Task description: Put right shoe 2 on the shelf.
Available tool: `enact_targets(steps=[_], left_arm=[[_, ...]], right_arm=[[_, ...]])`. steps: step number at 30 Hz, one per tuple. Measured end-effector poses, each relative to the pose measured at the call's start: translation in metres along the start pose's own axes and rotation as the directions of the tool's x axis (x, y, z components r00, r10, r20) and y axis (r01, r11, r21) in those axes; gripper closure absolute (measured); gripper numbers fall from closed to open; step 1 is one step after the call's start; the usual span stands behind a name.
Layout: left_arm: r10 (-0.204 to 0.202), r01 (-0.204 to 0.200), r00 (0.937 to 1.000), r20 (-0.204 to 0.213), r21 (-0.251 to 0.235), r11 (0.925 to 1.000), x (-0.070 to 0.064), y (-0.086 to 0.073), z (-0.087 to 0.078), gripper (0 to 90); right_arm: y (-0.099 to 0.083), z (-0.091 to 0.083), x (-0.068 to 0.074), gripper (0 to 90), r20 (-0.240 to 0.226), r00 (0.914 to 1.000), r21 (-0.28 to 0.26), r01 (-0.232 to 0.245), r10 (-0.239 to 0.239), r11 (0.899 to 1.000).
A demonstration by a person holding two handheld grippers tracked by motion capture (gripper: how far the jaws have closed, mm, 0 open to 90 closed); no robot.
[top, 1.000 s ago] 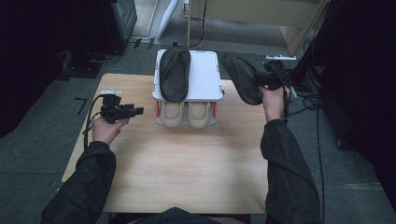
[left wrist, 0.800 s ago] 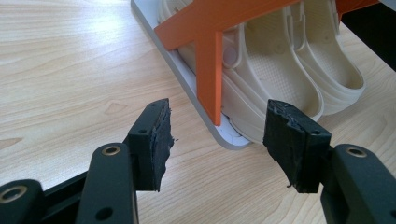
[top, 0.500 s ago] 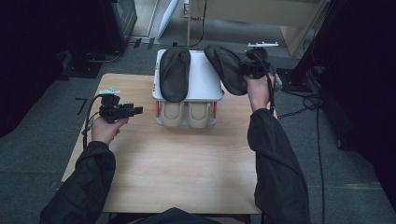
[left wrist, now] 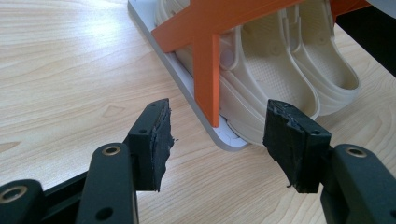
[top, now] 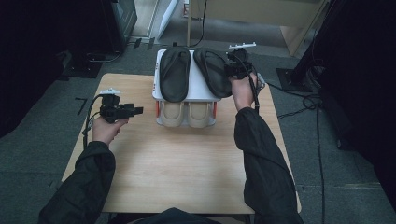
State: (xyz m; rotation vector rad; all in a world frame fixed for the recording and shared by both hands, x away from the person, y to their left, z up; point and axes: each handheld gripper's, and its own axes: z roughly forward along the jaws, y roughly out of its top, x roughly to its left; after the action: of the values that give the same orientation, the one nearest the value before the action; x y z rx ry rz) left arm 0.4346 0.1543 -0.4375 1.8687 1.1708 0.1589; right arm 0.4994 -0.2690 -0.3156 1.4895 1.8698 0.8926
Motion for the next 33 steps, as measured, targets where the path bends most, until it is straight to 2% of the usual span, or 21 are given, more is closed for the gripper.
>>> enact_targets(steps=[6, 8, 10, 13, 15, 18, 21, 23, 26, 29, 31, 33], left_arm=[[0.002, -0.002, 1.0, -0.001, 0.004, 1.0, 0.0, 0.0, 0.001, 42.1], [-0.002, 0.002, 1.0, 0.0, 0.004, 1.0, 0.0, 0.0, 0.001, 42.1], [-0.001, 0.001, 1.0, -0.001, 0.005, 1.0, 0.001, 0.0, 0.001, 42.0], [-0.006, 0.006, 1.0, -0.002, 0.003, 1.0, 0.003, 0.0, 0.001, 42.0], [-0.011, 0.011, 0.9999, -0.005, -0.001, 0.9999, 0.003, 0.0, 0.0, 42.0], [-0.009, 0.009, 1.0, -0.003, 0.002, 1.0, 0.003, 0.0, -0.001, 42.0], [-0.003, 0.003, 1.0, 0.0, -0.004, 1.0, 0.001, 0.0, 0.0, 42.0], [-0.001, 0.001, 1.0, 0.001, 0.0, 1.0, 0.001, 0.0, 0.0, 42.0], [-0.004, 0.004, 1.0, 0.001, 0.001, 1.0, 0.001, 0.0, 0.001, 42.1], [-0.008, 0.008, 1.0, 0.001, -0.002, 1.0, 0.002, 0.0, 0.0, 42.0], [-0.01, 0.01, 0.9999, 0.001, -0.002, 0.9999, 0.003, 0.0, 0.0, 42.0], [-0.01, 0.01, 0.9999, 0.0, 0.001, 0.9999, 0.004, 0.0, 0.0, 42.0]], right_arm=[[-0.004, 0.002, 0.005, 76.2, -0.03, 0.9996, -0.004, -0.001, 0.001, 1.0], [-0.005, 0.001, 0.004, 73.6, -0.057, 0.9984, -0.013, 0.0, -0.001, 1.0], [-0.007, 0.001, 0.001, 66.2, -0.098, 0.9952, -0.037, 0.002, -0.006, 0.999], [-0.005, -0.004, -0.004, 64.5, -0.136, 0.9908, -0.048, -0.008, 0.001, 0.999], [-0.003, -0.009, -0.007, 64.5, -0.147, 0.9891, -0.065, 0.001, -0.01, 0.998], [0.0, -0.016, -0.015, 65.9, -0.146, 0.989, -0.102, 0.009, -0.024, 0.995], [0.001, -0.02, -0.03, 67.9, -0.14, 0.9902, -0.124, -0.019, 0.001, 0.992], [0.0, -0.019, -0.036, 68.1, -0.122, 0.9925, -0.128, -0.01, -0.006, 0.992], [-0.005, -0.009, -0.042, 68.1, -0.1, 0.9946, -0.1, 0.019, -0.029, 0.995], [-0.01, 0.0, -0.044, 68.1, -0.112, 0.9936, -0.084, 0.002, -0.011, 0.996], [-0.011, 0.005, -0.041, 68.1, -0.116, 0.9932, -0.064, 0.005, -0.012, 0.998], [-0.012, 0.008, -0.036, 68.0, -0.121, 0.992, -0.058, 0.026, -0.033, 0.998]])
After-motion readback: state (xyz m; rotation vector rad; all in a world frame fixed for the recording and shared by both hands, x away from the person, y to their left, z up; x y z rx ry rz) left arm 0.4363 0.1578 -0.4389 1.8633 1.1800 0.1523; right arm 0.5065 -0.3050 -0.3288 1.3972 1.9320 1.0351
